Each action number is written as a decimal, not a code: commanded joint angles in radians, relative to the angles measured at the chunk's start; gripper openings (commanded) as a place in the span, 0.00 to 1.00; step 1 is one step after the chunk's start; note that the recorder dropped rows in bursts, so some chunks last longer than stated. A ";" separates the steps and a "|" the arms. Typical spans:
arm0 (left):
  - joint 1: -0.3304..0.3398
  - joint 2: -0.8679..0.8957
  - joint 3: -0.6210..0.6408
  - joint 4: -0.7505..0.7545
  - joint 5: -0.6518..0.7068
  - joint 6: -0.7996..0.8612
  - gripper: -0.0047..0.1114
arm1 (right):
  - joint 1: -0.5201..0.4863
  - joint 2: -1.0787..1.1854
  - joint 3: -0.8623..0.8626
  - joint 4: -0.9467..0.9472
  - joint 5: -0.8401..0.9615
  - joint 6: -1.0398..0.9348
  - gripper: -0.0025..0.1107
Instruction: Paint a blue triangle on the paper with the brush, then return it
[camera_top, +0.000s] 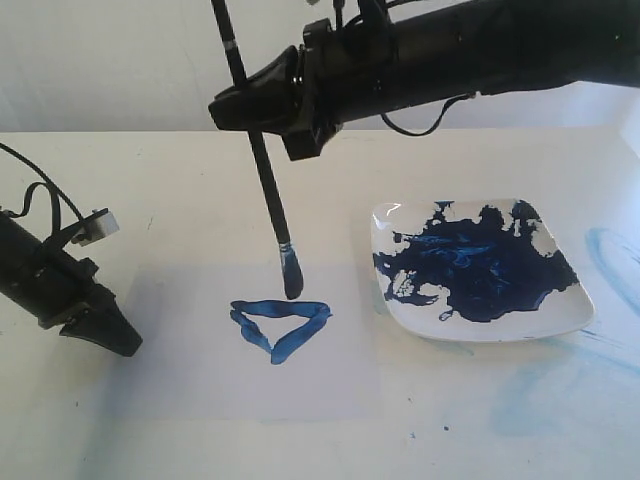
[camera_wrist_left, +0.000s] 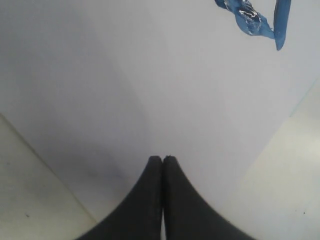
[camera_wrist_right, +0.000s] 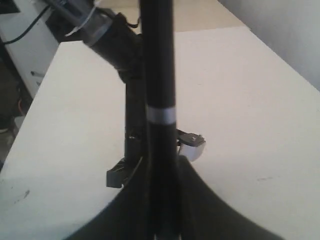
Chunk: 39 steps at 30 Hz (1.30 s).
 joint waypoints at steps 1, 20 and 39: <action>0.000 0.005 0.005 -0.012 0.019 0.003 0.04 | 0.056 -0.031 0.003 0.017 -0.172 0.073 0.02; 0.000 0.005 0.005 -0.012 0.012 0.003 0.04 | 0.456 -0.009 0.003 0.093 -1.127 0.371 0.02; 0.000 0.005 0.005 -0.015 -0.007 0.007 0.04 | 0.506 0.148 -0.001 0.080 -1.588 0.622 0.02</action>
